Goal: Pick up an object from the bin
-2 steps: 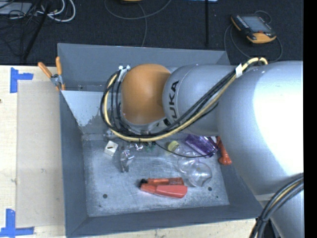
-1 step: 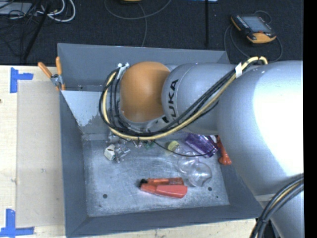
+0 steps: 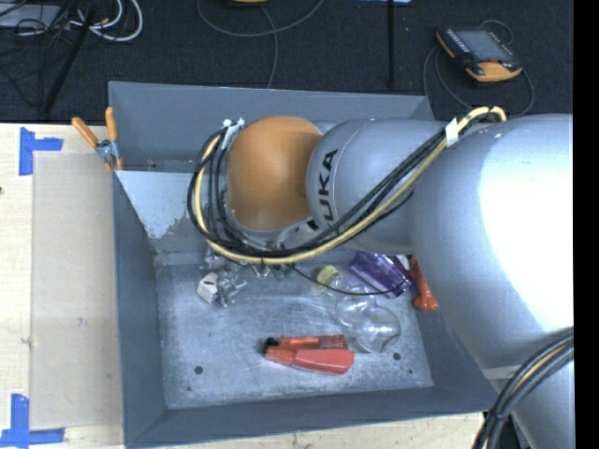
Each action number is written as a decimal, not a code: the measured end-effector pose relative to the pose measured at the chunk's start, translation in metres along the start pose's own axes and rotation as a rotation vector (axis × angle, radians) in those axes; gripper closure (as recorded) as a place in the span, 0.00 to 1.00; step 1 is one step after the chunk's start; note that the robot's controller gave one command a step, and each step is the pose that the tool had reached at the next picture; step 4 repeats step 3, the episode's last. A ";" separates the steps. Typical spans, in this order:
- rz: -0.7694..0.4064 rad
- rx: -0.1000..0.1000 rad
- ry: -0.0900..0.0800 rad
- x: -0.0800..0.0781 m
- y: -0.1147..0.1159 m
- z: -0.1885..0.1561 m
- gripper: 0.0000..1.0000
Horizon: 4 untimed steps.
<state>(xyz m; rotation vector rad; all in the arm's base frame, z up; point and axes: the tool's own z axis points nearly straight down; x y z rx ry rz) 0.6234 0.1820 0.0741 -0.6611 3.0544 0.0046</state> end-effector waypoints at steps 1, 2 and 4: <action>0.027 0.000 0.008 -0.003 0.000 -0.058 1.00; 0.014 -0.001 0.015 -0.001 0.000 -0.055 1.00; 0.027 -0.001 0.010 -0.006 0.000 -0.101 1.00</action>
Offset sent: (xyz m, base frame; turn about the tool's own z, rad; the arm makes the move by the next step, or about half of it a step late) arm 0.0000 0.0001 0.0564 0.0000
